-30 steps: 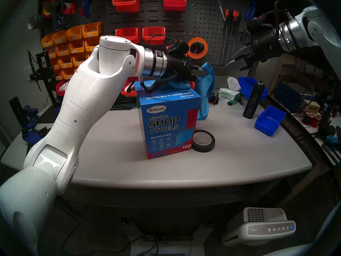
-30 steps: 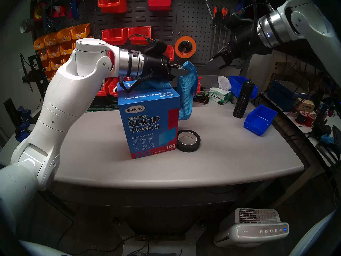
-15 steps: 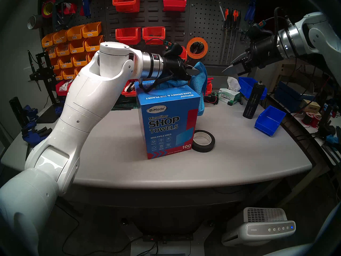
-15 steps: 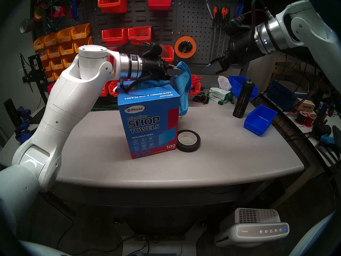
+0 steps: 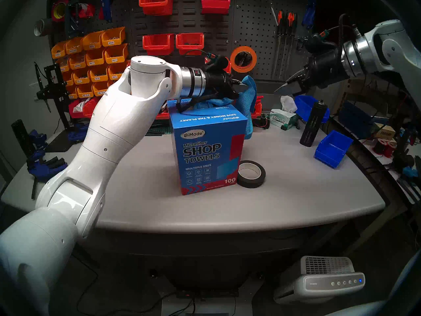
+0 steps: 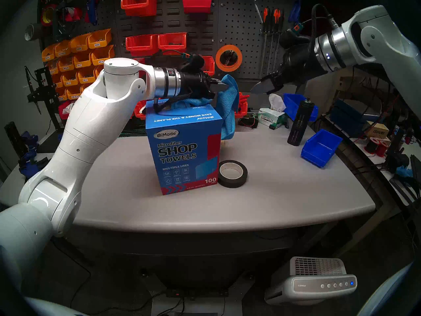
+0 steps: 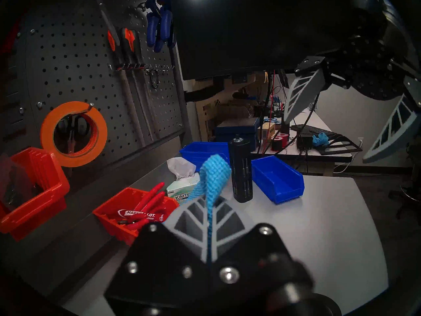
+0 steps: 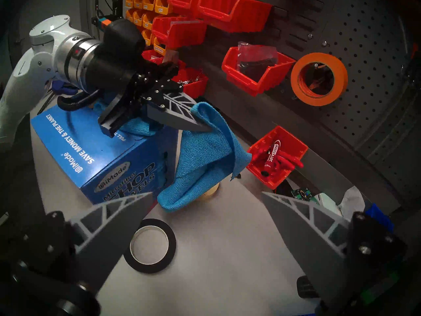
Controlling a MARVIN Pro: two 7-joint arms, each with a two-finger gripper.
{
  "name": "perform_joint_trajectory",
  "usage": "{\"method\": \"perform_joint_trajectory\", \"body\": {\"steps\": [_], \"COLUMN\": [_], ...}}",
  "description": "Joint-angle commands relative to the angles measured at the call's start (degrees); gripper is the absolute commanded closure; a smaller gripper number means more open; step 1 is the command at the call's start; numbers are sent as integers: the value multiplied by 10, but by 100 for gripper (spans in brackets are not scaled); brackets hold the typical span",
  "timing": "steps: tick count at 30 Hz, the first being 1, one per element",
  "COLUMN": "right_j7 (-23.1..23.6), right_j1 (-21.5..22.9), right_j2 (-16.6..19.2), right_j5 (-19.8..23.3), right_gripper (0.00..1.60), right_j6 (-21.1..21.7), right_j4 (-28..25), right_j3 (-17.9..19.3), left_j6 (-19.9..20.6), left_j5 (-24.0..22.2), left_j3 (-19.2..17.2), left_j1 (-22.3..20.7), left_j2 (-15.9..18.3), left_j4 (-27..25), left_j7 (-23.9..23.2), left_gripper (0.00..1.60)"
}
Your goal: Take out a shop towel
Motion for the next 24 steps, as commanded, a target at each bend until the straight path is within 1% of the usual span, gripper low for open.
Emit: {"method": "perform_joint_trajectory", "body": {"steps": [1,7,15,17,18,19,20,24], "right_j7": [-15,-21,-29,-30,-31,-32,-33,-35], "right_j1": [15,19,22,22,23,23,23,24], "right_j2": [-5,-13,-25,-26,-27,-27,-27,-24], "right_j5": [5,9,15,16,17,18,18,20], "right_gripper": [0,0,0,0,0,0,0,0], "right_j6": [-1,-1,-1,-1,-1,-1,-1,-1], "right_j4": [5,8,12,12,12,12,12,11], "right_j3": [12,13,13,14,13,13,13,13], "left_j6": [-6,-9,-9,-8,-11,-14,-13,-13], "left_j5": [-3,3,4,3,5,5,5,6], "left_j3": [-5,-8,-10,-9,-8,-9,-8,-9], "left_j1": [-19,-23,-26,-25,-26,-23,-23,-25], "left_j2": [2,14,18,17,17,15,14,11], "left_j4": [-22,-26,-27,-27,-28,-28,-29,-30], "left_j7": [-16,-24,-31,-32,-34,-32,-32,-32], "left_gripper": [160,160,160,156,131,94,0,0]}}
